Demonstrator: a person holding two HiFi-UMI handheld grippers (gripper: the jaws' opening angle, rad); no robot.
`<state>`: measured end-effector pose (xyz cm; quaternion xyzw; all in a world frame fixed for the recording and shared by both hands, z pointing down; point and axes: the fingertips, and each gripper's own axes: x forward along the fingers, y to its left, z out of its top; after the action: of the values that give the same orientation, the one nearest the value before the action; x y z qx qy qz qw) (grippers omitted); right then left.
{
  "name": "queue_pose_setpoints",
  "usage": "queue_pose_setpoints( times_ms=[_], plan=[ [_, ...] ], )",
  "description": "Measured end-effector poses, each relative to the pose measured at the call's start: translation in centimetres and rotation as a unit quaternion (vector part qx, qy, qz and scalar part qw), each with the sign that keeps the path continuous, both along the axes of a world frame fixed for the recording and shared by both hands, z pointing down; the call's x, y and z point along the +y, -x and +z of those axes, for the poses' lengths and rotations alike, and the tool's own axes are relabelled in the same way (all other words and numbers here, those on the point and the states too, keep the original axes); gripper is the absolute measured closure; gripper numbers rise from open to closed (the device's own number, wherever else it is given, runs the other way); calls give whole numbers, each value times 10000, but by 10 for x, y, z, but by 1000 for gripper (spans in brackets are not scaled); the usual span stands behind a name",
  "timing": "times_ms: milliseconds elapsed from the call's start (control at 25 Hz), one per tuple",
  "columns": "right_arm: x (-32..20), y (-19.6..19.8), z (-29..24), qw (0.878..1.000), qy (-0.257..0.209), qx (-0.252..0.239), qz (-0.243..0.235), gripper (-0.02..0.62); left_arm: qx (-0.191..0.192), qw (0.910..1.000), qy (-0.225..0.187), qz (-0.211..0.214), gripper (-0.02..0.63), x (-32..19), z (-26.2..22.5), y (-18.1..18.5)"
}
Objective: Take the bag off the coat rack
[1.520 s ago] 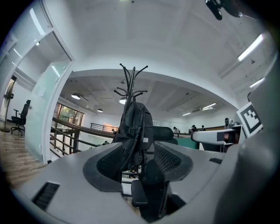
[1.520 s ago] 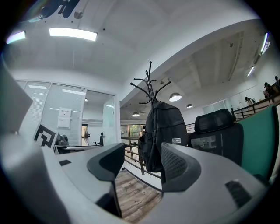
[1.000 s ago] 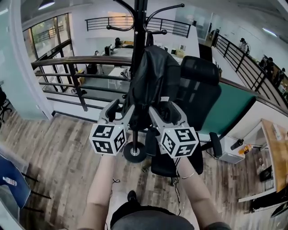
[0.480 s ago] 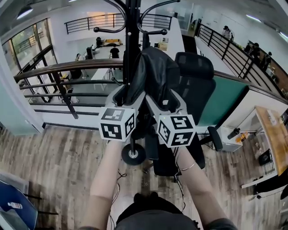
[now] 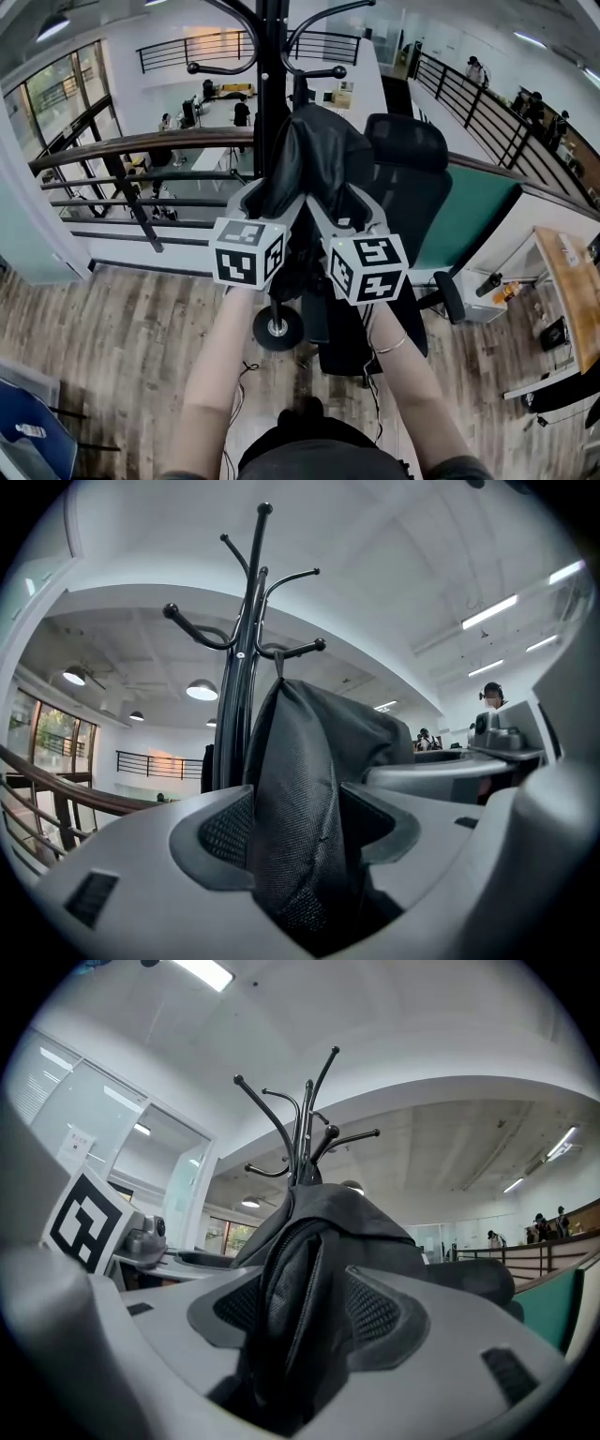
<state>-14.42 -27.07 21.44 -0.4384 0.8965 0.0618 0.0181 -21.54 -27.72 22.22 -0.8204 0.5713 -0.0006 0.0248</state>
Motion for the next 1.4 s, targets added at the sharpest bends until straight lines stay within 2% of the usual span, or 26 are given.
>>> queue_pose_setpoints(
  times_ms=[160, 280, 520, 680, 880, 1400],
  plan=[
    [-2, 2, 1, 9999, -86, 104, -82, 399, 39, 10000, -13, -74, 345, -6, 2, 1],
    [-5, 1, 1, 9998, -146, 133, -44, 417, -46, 9999, 10, -107, 374, -9, 2, 1],
    [-9, 3, -2, 9988, -266, 281, 292, 461, -262, 9985, 108, -473, 437, -11, 2, 1],
    [-12, 5, -1, 9983, -262, 286, 431, 501, -403, 9978, 133, -519, 491, -13, 3, 0],
    [-12, 8, -4, 9986, -250, 261, 384, 534, -244, 9986, 123, -462, 551, -10, 0, 0],
    [2, 6, -13, 9988, -385, 62, 293, 571, 60, 9992, 102, -391, 557, 5, -11, -2]
  ],
)
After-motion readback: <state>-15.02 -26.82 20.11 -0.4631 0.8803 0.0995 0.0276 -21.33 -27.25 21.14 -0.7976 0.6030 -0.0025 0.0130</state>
